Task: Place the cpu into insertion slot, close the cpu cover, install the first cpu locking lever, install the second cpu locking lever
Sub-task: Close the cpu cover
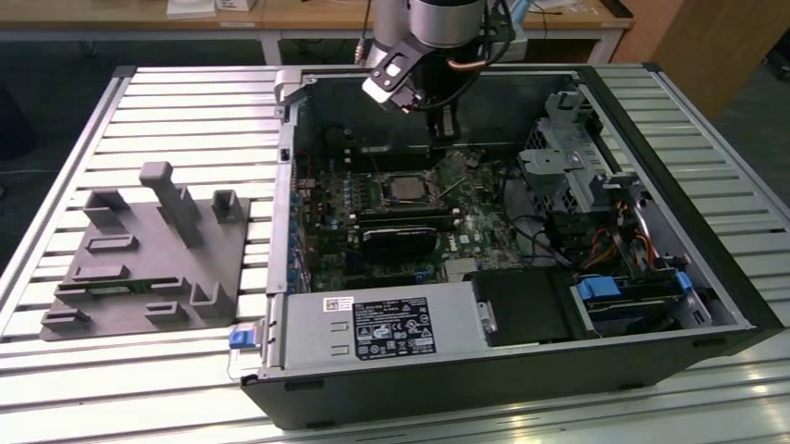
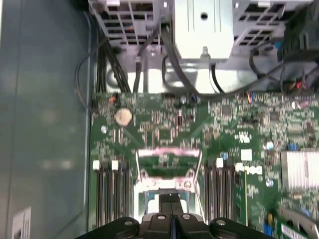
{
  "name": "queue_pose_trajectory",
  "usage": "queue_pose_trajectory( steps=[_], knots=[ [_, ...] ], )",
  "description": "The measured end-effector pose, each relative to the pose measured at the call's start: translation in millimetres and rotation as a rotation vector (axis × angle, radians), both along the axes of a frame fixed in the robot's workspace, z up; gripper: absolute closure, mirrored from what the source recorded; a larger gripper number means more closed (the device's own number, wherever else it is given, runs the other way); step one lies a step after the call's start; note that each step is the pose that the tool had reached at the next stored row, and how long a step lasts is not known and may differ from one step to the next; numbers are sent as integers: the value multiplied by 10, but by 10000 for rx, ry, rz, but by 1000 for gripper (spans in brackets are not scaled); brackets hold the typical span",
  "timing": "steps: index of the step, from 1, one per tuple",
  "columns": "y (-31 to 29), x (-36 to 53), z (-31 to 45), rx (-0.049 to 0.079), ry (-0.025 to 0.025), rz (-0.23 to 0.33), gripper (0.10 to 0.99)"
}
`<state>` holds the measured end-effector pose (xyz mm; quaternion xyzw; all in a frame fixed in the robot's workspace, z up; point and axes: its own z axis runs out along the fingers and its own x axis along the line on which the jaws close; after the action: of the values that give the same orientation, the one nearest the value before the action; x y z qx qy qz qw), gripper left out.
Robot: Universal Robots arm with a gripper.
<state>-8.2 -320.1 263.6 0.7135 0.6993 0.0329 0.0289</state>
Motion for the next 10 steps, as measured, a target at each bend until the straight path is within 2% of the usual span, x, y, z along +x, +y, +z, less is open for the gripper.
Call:
queue_pose_trajectory(
  steps=[10],
  knots=[
    [1, 358, -1, 1, 0, 1, 980]
  ],
)
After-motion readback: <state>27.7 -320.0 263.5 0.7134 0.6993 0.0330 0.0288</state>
